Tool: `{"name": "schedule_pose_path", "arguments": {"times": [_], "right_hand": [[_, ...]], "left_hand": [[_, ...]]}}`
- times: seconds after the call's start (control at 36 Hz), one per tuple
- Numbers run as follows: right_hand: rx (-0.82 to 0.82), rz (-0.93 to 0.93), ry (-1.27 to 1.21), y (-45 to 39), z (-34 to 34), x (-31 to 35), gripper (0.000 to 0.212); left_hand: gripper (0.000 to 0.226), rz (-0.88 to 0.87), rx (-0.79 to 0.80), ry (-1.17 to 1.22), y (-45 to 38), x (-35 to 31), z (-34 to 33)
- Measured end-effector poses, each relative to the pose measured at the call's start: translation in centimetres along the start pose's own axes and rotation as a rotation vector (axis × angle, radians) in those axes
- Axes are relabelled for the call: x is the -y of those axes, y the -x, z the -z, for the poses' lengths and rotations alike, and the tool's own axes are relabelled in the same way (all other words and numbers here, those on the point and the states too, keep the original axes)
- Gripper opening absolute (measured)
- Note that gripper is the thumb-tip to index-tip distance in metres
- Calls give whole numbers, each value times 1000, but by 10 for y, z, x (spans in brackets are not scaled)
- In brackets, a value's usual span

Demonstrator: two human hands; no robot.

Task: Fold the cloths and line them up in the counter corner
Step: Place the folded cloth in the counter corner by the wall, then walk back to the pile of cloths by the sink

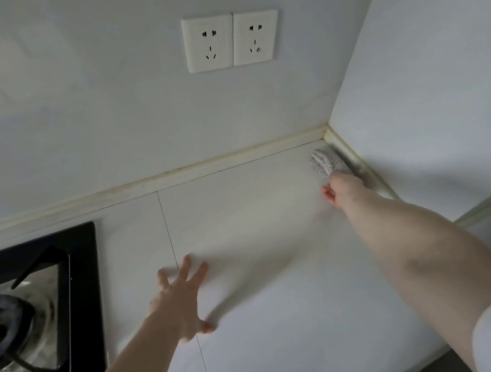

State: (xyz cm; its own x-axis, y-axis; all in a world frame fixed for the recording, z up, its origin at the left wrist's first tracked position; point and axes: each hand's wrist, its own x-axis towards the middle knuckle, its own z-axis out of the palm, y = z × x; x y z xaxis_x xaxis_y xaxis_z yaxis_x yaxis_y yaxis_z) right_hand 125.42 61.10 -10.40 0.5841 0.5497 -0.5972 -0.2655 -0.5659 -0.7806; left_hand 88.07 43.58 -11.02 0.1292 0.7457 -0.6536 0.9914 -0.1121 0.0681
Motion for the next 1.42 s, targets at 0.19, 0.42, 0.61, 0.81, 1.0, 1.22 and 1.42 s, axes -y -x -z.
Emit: {"name": "schedule_pose_path", "arguments": {"times": [0.19, 0.42, 0.61, 0.81, 1.0, 1.22, 1.42], "right_hand": [[-51, 107, 132, 25, -2, -41, 49], [5, 189, 864, 124, 18, -92, 52], [258, 463, 1140, 233, 8, -149, 58], [580, 471, 1071, 363, -21, -202, 62], [761, 617, 991, 495, -53, -243, 61], [920, 760, 910, 632, -93, -281, 61], [1119, 868, 929, 724, -133, -305, 57]], "left_hand": [[118, -1, -7, 29, 13, -3, 4], [81, -33, -18, 127, 81, 0, -20], [61, -4, -131, 328, 160, 26, -34], [54, 109, -269, 481, 255, 91, -52], [51, 198, -390, 567, 364, 180, -101], [47, 330, -498, 600, 481, 291, -159], [44, 461, -575, 651, 541, 374, -180]]}}
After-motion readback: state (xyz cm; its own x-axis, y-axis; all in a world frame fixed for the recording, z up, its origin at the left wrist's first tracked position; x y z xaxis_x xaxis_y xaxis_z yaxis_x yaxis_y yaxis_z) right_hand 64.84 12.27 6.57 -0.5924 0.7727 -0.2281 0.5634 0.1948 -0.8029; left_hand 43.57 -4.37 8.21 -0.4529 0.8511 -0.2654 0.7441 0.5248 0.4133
